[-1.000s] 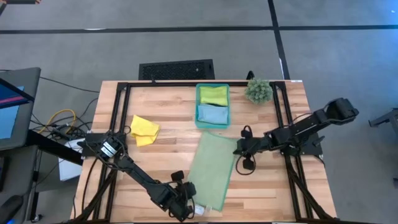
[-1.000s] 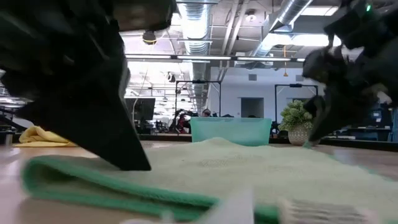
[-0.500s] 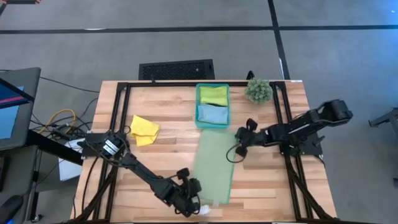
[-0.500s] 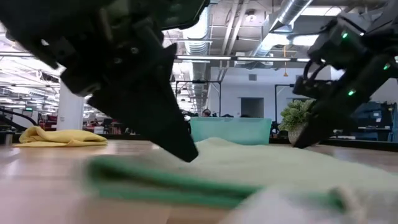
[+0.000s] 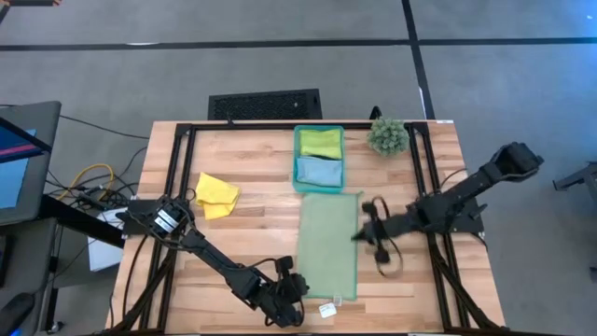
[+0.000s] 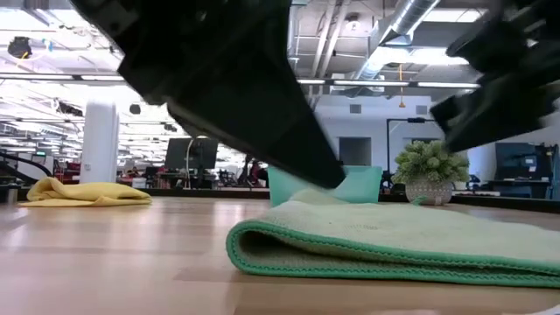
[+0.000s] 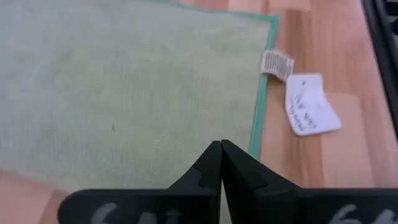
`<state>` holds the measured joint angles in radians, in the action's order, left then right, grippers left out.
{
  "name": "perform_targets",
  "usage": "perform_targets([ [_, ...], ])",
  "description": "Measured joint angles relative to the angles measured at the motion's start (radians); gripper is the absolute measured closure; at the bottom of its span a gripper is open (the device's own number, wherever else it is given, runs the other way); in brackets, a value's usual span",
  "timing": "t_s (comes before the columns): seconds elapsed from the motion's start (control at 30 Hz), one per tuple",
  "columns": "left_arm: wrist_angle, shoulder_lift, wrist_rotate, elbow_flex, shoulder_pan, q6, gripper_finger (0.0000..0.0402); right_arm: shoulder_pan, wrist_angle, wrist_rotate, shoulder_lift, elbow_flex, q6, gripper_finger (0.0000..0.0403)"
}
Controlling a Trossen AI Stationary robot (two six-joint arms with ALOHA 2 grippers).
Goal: Fold microfiber towels
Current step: Fold the green microfiber cloth
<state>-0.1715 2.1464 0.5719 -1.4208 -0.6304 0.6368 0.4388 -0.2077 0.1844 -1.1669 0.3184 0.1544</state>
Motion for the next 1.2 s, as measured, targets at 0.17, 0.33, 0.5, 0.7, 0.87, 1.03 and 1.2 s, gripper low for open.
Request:
perform_targets([
  [0.17, 0.006, 0.000, -0.004, 0.018, -0.001, 0.010, 0.0401, 0.207, -0.197, -0.003, -0.136, 0.000, -0.058, 0.0363],
  [0.33, 0.040, 0.000, 0.048, 0.019, 0.002, -0.002, 0.0401, 0.321, -0.404, -0.002, -0.319, 0.048, -0.083, 0.0349],
  [0.5, 0.084, 0.000, 0.089, 0.009, -0.022, -0.058, 0.0401, 0.385, -0.351, -0.006, -0.435, 0.176, -0.134, 0.0322],
  [0.7, 0.090, -0.001, 0.175, -0.025, -0.059, -0.088, 0.0401, 0.421, -0.068, -0.045, -0.513, 0.316, -0.205, 0.0285],
  [0.87, 0.108, -0.001, 0.196, -0.026, -0.056, -0.090, 0.0402, 0.415, -0.039, -0.032, -0.585, 0.356, -0.260, 0.0279],
  [1.03, 0.120, -0.001, 0.202, -0.020, -0.053, -0.052, 0.0401, 0.410, -0.036, -0.028, -0.615, 0.384, -0.285, 0.0292],
  [1.2, 0.120, -0.001, 0.203, -0.016, -0.053, -0.028, 0.0401, 0.425, -0.031, -0.026, -0.579, 0.389, -0.286, 0.0299],
])
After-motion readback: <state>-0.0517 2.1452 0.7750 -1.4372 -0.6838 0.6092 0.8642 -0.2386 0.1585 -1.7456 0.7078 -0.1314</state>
